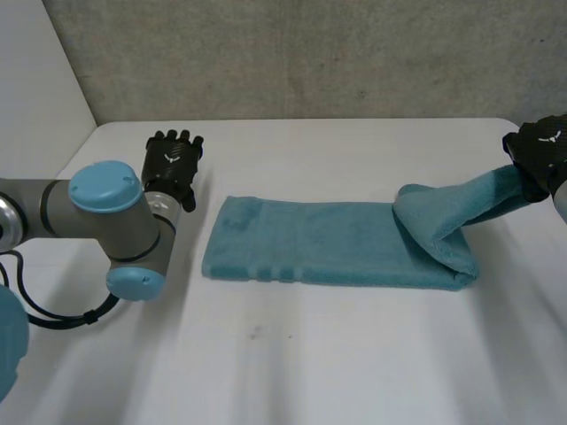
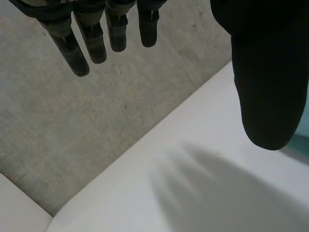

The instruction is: Fold the laundry

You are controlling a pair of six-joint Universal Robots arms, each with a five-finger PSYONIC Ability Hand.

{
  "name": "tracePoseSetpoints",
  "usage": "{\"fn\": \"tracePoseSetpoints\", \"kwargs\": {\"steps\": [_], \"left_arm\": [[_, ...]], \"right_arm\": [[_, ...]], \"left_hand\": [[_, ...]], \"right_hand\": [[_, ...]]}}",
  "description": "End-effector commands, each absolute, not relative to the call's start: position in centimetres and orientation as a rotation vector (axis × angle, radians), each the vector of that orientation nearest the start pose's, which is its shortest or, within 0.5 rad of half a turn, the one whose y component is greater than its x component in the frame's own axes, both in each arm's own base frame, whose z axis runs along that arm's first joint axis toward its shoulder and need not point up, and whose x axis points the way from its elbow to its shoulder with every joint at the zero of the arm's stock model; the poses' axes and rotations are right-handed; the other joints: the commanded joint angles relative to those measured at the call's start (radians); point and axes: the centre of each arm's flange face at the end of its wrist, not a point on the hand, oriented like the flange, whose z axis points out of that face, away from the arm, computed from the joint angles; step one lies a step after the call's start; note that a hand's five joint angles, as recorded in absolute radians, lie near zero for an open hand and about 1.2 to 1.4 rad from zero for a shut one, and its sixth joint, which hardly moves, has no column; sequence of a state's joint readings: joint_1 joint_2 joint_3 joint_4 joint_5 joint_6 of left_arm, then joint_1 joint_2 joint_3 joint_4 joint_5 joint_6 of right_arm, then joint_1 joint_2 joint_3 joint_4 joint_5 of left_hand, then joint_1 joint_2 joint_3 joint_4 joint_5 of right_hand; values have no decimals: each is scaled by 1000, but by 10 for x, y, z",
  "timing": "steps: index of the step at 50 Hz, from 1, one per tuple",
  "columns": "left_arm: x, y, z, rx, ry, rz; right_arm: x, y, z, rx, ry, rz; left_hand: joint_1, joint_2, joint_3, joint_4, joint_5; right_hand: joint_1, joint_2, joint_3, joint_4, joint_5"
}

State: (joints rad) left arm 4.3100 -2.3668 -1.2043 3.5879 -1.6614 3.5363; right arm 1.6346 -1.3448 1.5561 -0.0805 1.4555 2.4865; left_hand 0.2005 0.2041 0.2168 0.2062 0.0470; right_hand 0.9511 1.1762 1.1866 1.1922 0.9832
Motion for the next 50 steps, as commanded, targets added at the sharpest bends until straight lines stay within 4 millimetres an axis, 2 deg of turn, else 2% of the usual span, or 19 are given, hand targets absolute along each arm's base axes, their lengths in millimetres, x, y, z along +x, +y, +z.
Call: {"fn": "tracePoseSetpoints", "kwargs": {"steps": [1,7,13,15,16,17,19,20,22,23,25,28,33,36,41,47,48,49,50], "left_arm": [[-295,-352,158,792,2051,-2192],[-293,-330,165,820,2073,-2175],[-279,-310,179,812,2080,-2168],[-272,-301,186,809,2077,-2171],[-272,-301,186,809,2077,-2171],[-270,-297,189,811,2077,-2172],[-267,-294,190,811,2079,-2170],[-263,-294,190,805,2081,-2164],[-258,-295,189,795,2087,-2151],[-251,-297,189,772,2089,-2138],[-246,-299,192,750,2084,-2136],[-234,-301,198,709,2071,-2132],[-219,-304,197,664,2078,-2099],[-215,-302,195,674,2089,-2093],[-211,-299,188,706,2125,-2079],[-210,-299,187,714,2129,-2076],[-210,-300,188,714,2125,-2082],[-210,-300,188,714,2125,-2082],[-212,-300,191,717,2117,-2095]], "right_arm": [[143,-339,239,-999,2475,-2220],[116,-351,241,-969,2526,-2245],[125,-364,271,-1042,2377,-2390],[140,-363,279,-1063,2300,-2417],[166,-361,288,-1116,2183,-2441],[166,-361,288,-1117,2182,-2441],[219,-357,285,-1214,2008,-2407],[219,-357,285,-1214,2007,-2407],[273,-348,280,-1315,1836,-2373],[274,-348,280,-1315,1835,-2373],[323,-330,273,-1381,1681,-2330],[345,-322,265,-1406,1622,-2300],[414,-283,228,-1522,1384,-2156],[428,-272,218,-1552,1322,-2111],[461,-227,168,-1640,1230,-1933],[464,-215,135,-1687,1289,-1838],[462,-216,135,-1686,1314,-1846],[460,-222,141,-1675,1344,-1885],[460,-222,141,-1675,1344,-1886]], "left_hand": [[-13,-17,-30,-19,-34],[-25,-29,-41,-31,-46],[-25,-29,-41,-31,-46],[-25,-29,-41,-31,-46],[-25,-29,-41,-31,-46],[-25,-29,-41,-31,-46],[-25,-29,-41,-31,-46],[-25,-29,-41,-31,-46],[-25,-29,-41,-31,-46],[-25,-29,-41,-31,-46],[-25,-29,-41,-31,-46],[-25,-29,-41,-31,-46],[-25,-29,-41,-31,-46],[-25,-29,-41,-31,-46],[-25,-29,-41,-31,-46],[-26,-30,-42,-32,-47],[-25,-29,-41,-31,-46],[-25,-29,-41,-31,-46],[-25,-29,-41,-31,-46]], "right_hand": [[445,220,210,204,239],[445,220,210,204,239],[445,220,210,204,239],[445,220,210,204,239],[445,220,210,204,239],[445,220,210,204,239],[445,220,210,204,239],[445,220,210,204,239],[445,220,210,204,239],[445,220,210,204,239],[445,220,210,204,239],[445,220,210,204,239],[445,220,210,204,239],[445,220,210,204,239],[445,220,210,204,239],[445,220,210,204,239],[176,-49,-60,-65,-31],[-434,-659,-670,-675,-641],[-440,-665,-676,-681,-647]]}}
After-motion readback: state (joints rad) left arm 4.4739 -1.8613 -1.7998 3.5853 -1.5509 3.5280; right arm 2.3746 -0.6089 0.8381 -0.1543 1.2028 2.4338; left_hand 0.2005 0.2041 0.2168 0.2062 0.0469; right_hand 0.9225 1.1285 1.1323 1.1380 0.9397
